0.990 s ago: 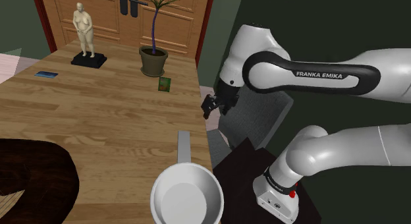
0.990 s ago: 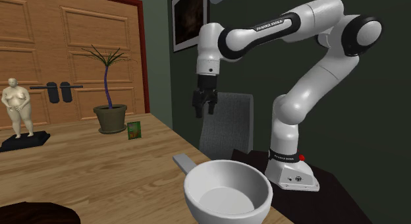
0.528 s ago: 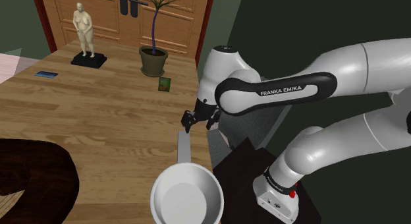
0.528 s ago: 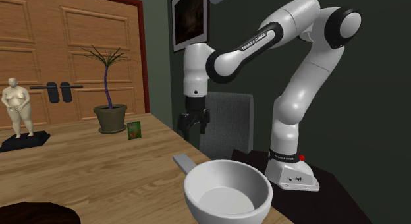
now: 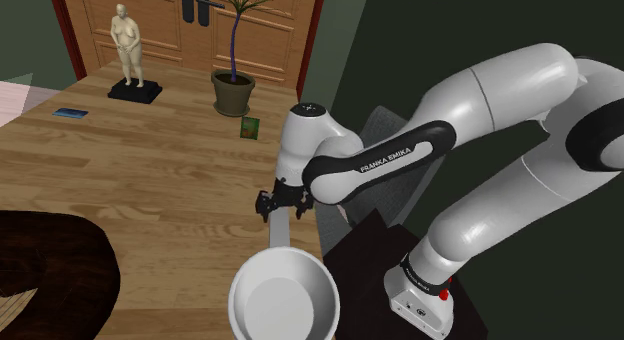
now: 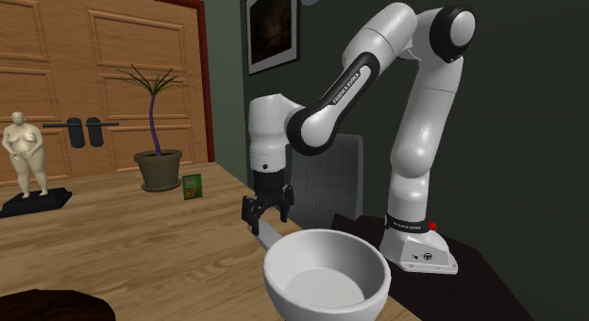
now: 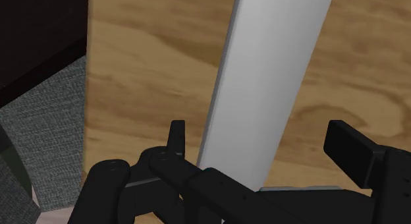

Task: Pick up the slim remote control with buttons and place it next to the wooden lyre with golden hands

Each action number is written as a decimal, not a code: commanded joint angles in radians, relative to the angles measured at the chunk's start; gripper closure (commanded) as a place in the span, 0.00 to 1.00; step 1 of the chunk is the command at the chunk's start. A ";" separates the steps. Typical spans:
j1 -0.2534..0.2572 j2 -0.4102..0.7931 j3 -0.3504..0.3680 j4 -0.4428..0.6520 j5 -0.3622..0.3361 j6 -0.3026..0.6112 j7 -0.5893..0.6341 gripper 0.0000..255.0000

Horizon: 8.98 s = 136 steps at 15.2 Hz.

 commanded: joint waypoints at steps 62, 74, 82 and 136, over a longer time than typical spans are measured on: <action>0.047 -0.254 -0.157 0.289 0.078 -0.519 -0.093 1.00; 0.028 -0.139 -0.071 0.502 0.029 -0.613 0.030 1.00; 0.045 0.238 0.162 0.795 -0.228 -0.628 0.360 1.00; 0.302 0.729 0.029 0.664 -0.668 -0.204 0.701 1.00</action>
